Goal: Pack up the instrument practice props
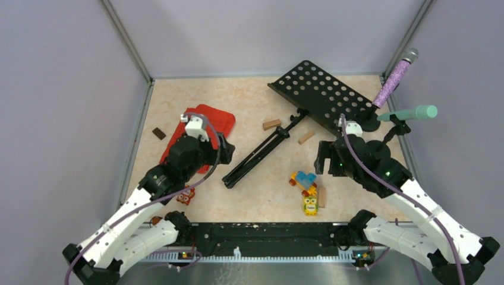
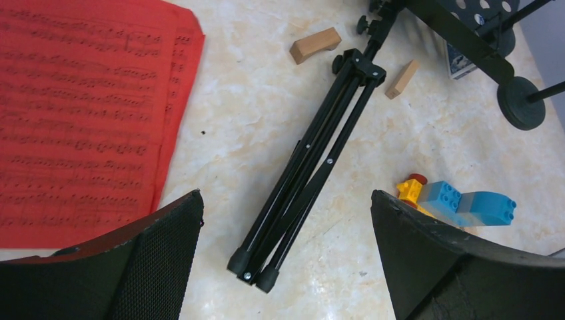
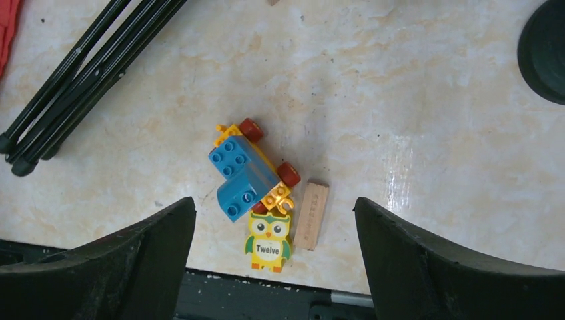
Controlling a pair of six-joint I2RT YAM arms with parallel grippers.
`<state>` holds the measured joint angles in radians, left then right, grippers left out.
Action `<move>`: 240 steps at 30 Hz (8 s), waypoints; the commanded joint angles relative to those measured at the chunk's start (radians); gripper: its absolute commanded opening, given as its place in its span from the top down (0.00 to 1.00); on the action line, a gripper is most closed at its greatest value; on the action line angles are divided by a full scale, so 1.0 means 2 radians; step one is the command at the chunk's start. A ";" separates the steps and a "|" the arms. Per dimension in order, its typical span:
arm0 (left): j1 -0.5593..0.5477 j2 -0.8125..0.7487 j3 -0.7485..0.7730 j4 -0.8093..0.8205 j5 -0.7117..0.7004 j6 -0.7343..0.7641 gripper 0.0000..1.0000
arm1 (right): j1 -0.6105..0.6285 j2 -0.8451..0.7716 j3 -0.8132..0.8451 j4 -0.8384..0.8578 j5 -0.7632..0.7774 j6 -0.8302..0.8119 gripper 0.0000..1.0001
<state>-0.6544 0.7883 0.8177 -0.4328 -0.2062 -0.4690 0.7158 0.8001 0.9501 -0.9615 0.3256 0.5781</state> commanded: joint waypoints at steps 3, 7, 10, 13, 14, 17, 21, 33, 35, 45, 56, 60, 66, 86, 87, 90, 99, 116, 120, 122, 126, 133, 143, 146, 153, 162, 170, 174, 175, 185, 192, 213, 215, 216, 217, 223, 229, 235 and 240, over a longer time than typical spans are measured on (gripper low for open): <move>0.002 -0.069 -0.032 -0.047 -0.028 0.018 0.01 | 0.002 0.003 0.001 0.007 0.093 0.044 0.15; 0.003 -0.093 -0.044 -0.054 -0.022 0.021 0.01 | -0.017 0.036 0.000 -0.003 0.152 0.057 0.15; 0.003 -0.098 -0.045 -0.054 -0.016 0.027 0.01 | -0.058 0.053 -0.013 0.015 0.158 0.048 0.15; 0.002 -0.088 -0.037 -0.054 -0.008 0.042 0.01 | -0.128 0.055 -0.036 0.053 0.125 0.021 0.15; 0.003 -0.083 -0.033 -0.057 -0.007 0.047 0.01 | -0.156 0.055 -0.042 0.071 0.113 0.010 0.15; 0.002 -0.071 -0.031 -0.053 -0.007 0.058 0.01 | -0.244 0.060 -0.063 0.118 0.095 -0.014 0.16; 0.002 -0.059 -0.042 -0.035 0.015 0.065 0.01 | -0.303 0.070 -0.100 0.211 0.126 -0.024 0.16; 0.002 -0.081 -0.049 -0.033 0.020 0.065 0.01 | -0.346 0.082 -0.241 0.582 0.198 -0.148 0.22; 0.002 -0.079 -0.048 -0.032 0.024 0.066 0.01 | -0.368 0.096 -0.244 0.616 0.190 -0.156 0.22; 0.002 -0.075 -0.049 -0.030 0.035 0.067 0.01 | -0.437 0.194 -0.279 0.810 0.131 -0.230 0.21; 0.001 -0.073 -0.050 -0.027 0.045 0.069 0.01 | -0.465 0.293 -0.236 0.896 0.109 -0.282 0.56; 0.002 -0.074 -0.051 -0.025 0.045 0.069 0.01 | -0.467 0.298 -0.247 0.927 0.097 -0.287 0.81; 0.002 -0.072 -0.051 -0.025 0.048 0.070 0.01 | -0.467 0.242 -0.263 0.904 0.121 -0.279 1.00; 0.003 -0.058 -0.052 -0.020 0.057 0.068 0.01 | -0.168 -0.048 -0.057 0.437 0.056 -0.254 1.00; 0.002 -0.059 -0.052 -0.022 0.055 0.067 0.01 | -0.128 -0.031 -0.047 0.447 0.070 -0.267 1.00; 0.002 -0.062 -0.054 -0.021 0.048 0.066 0.01 | 0.007 0.026 -0.028 0.501 0.119 -0.309 1.00; 0.002 -0.075 -0.050 -0.033 0.021 0.058 0.01 | 0.291 0.175 -0.026 0.594 0.173 -0.232 1.00; 0.002 -0.085 -0.051 -0.034 0.010 0.056 0.01 | 0.324 0.036 -0.267 0.580 0.342 -0.138 1.00; 0.002 -0.084 -0.051 -0.032 0.012 0.056 0.01 | 0.265 -0.017 -0.294 0.592 0.393 -0.199 1.00; 0.002 -0.083 -0.051 -0.031 0.014 0.057 0.01 | 0.193 -0.062 -0.316 0.626 0.355 -0.225 1.00; 0.002 -0.082 -0.051 -0.031 0.017 0.057 0.01 | 0.038 -0.091 -0.321 0.643 0.282 -0.295 1.00; 0.002 -0.082 -0.052 -0.031 0.017 0.057 0.01 | 0.025 -0.055 -0.265 0.630 0.103 -0.296 1.00; 0.002 -0.087 -0.053 -0.031 0.016 0.056 0.01 | 0.176 0.125 -0.298 0.868 0.086 -0.277 1.00; 0.002 -0.087 -0.053 -0.031 0.016 0.057 0.01 | 0.200 0.199 -0.297 0.959 0.098 -0.286 1.00; 0.002 -0.088 -0.052 -0.031 0.016 0.058 0.01 | 0.227 0.325 -0.297 1.116 0.111 -0.277 0.93; 0.002 -0.111 -0.058 -0.024 0.017 0.063 0.01 | 0.234 0.285 -0.317 1.020 0.094 -0.231 0.24; 0.003 -0.139 -0.073 0.028 0.077 0.101 0.01 | 0.246 0.078 -0.368 0.779 0.002 -0.206 0.20; 0.002 -0.197 -0.121 0.112 0.095 0.134 0.01 | 0.246 -0.071 -0.390 0.708 0.026 -0.222 0.20; 0.002 -0.212 -0.144 0.146 0.120 0.152 0.01 | 0.246 -0.103 -0.390 0.689 0.028 -0.231 0.20; 0.002 -0.173 -0.148 0.261 0.338 0.302 0.01 | 0.247 -0.220 -0.321 0.541 -0.094 -0.487 0.10; 0.002 -0.032 -0.058 0.289 0.404 0.323 0.01 | 0.177 -0.120 -0.262 0.566 -0.128 -0.492 0.08; 0.002 0.139 0.036 0.337 0.513 0.324 0.02 | -0.077 -0.106 -0.326 0.697 -0.434 -0.384 0.13; 0.002 0.154 0.041 0.340 0.508 0.316 0.03 | -0.078 -0.118 -0.337 0.709 -0.413 -0.390 0.12; 0.002 0.160 0.043 0.342 0.506 0.313 0.03 | -0.077 -0.123 -0.340 0.711 -0.407 -0.395 0.12; 0.002 0.167 0.045 0.344 0.505 0.309 0.04 | -0.077 -0.128 -0.343 0.711 -0.403 -0.398 0.12; 0.001 0.210 0.072 0.348 0.528 0.301 0.15 | -0.077 -0.133 -0.348 0.721 -0.414 -0.397 0.11; 0.000 0.240 0.096 0.349 0.554 0.293 0.39 | -0.078 -0.106 -0.333 0.726 -0.442 -0.395 0.12; -0.002 0.252 0.098 0.348 0.582 0.292 0.38 | -0.077 -0.072 -0.304 0.720 -0.457 -0.404 0.12; -0.005 0.253 0.094 0.347 0.593 0.291 0.33 | -0.077 -0.048 -0.287 0.722 -0.465 -0.404 0.12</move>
<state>-0.6575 1.2922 0.9749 0.2253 0.9314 0.1211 0.5671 0.6823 0.3080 0.4355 -0.5625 -0.2161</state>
